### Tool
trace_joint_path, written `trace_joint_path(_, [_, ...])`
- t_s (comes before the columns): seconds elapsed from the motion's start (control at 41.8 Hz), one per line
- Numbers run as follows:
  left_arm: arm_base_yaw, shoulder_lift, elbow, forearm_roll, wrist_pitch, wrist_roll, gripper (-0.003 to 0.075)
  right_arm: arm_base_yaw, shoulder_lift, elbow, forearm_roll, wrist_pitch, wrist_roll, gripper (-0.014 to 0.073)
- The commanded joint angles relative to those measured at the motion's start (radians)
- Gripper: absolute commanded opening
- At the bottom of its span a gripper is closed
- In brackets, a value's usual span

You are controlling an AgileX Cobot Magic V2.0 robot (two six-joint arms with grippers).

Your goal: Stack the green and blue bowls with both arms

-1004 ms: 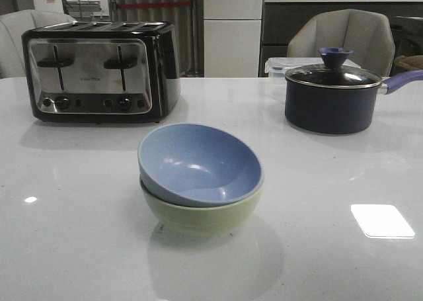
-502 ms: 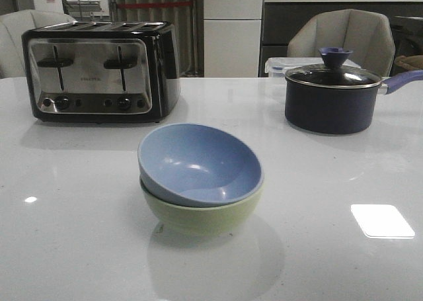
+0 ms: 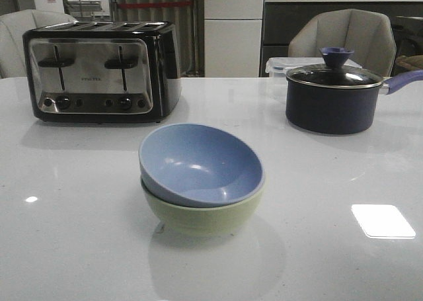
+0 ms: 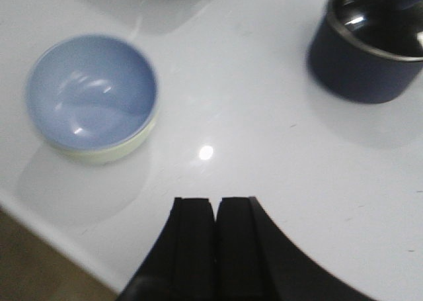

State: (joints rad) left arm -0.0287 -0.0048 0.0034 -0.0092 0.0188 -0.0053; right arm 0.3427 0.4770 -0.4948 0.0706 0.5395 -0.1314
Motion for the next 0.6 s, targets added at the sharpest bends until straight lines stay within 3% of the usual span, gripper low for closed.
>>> trace_joint_path(0.0, [-0.008, -0.019, 0.004, 0.001, -0.084, -0.01, 0.0093, -0.131, -0.142, 0.104, -0.006, -0.26, -0.013, 0.0068])
trace_joint_path(0.191, [-0.008, -0.019, 0.004, 0.001, -0.084, -0.01, 0.0093, -0.286, -0.38, 0.363, -0.005, -0.459, -0.013, 0.0068])
trace_joint_path(0.43, [-0.008, -0.019, 0.004, 0.001, -0.084, -0.01, 0.0093, -0.313, -0.507, 0.522, 0.018, -0.525, -0.012, 0.0068])
trace_joint_path(0.574, [-0.008, -0.019, 0.004, 0.001, -0.084, -0.01, 0.0093, -0.313, -0.506, 0.519, 0.018, -0.504, -0.012, 0.0068])
